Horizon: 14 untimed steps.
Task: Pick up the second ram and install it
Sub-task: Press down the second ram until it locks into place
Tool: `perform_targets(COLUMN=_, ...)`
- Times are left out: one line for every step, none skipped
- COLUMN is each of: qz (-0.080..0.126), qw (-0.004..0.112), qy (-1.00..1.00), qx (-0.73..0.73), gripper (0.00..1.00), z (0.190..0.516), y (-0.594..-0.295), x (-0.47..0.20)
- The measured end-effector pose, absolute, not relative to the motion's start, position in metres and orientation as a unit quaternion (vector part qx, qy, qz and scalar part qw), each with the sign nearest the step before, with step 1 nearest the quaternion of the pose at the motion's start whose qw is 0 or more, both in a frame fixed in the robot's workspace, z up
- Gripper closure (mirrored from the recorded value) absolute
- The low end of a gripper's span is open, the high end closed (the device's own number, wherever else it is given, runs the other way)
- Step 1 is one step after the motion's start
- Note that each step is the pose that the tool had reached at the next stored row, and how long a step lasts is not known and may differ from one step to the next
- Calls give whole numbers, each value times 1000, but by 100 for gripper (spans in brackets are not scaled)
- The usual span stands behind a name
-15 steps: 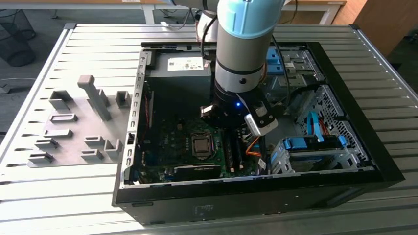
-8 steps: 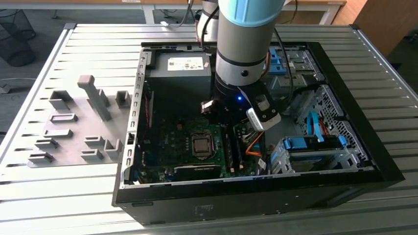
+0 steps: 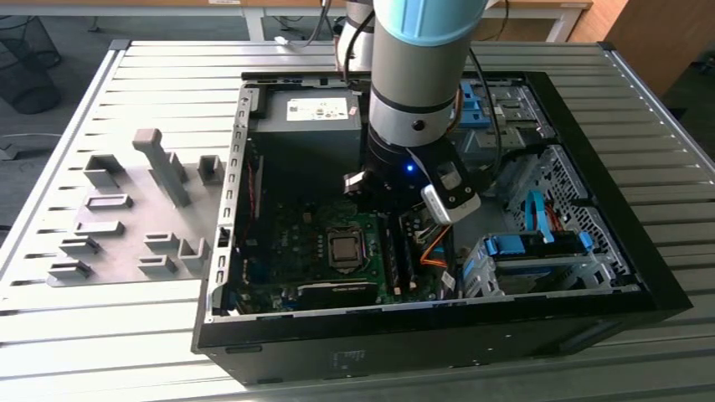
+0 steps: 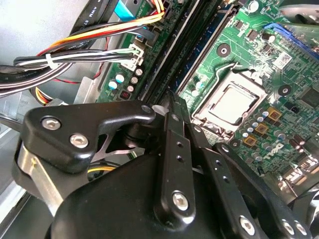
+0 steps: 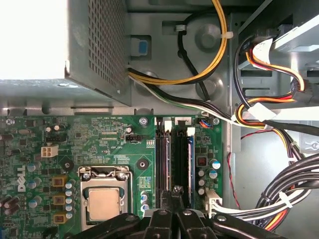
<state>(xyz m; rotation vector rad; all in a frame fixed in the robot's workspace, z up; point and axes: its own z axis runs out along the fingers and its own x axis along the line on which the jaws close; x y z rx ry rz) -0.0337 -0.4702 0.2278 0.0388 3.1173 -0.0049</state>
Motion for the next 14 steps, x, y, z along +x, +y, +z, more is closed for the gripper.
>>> perform_targets(qz=-2, qw=12, qy=1000, qx=12, gripper=89, z=228, y=-470, x=-34)
perform_targets(qz=-2, qw=12, qy=1000, qx=12, gripper=89, z=228, y=-470, x=-34)
perform_targets(qz=-2, qw=12, qy=1000, qx=12, gripper=89, z=228, y=-470, x=-34)
perform_targets(qz=-2, qw=12, qy=1000, qx=12, gripper=89, z=228, y=-470, x=-34)
perform_targets(qz=-2, qw=12, qy=1000, qx=12, gripper=89, z=228, y=-470, x=-34)
perform_targets(qz=-2, qw=12, qy=1000, qx=12, gripper=89, z=228, y=-470, x=-34)
perform_targets(qz=-2, qw=12, qy=1000, qx=12, gripper=89, z=227, y=-470, x=-34)
perform_targets(qz=-2, qw=12, qy=1000, qx=12, gripper=89, z=227, y=-470, x=-34)
perform_targets(qz=-2, qw=12, qy=1000, qx=12, gripper=89, z=226, y=-470, x=-34)
perform_targets(qz=-2, qw=12, qy=1000, qx=12, gripper=89, z=226, y=-470, x=-34)
perform_targets(qz=-2, qw=12, qy=1000, qx=12, gripper=89, z=225, y=-470, x=-34)
perform_targets(qz=-2, qw=12, qy=1000, qx=12, gripper=89, z=224, y=-470, x=-34)
perform_targets(qz=-2, qw=12, qy=1000, qx=12, gripper=89, z=223, y=-470, x=-34)
perform_targets(qz=-2, qw=12, qy=1000, qx=12, gripper=89, z=222, y=-470, x=-34)
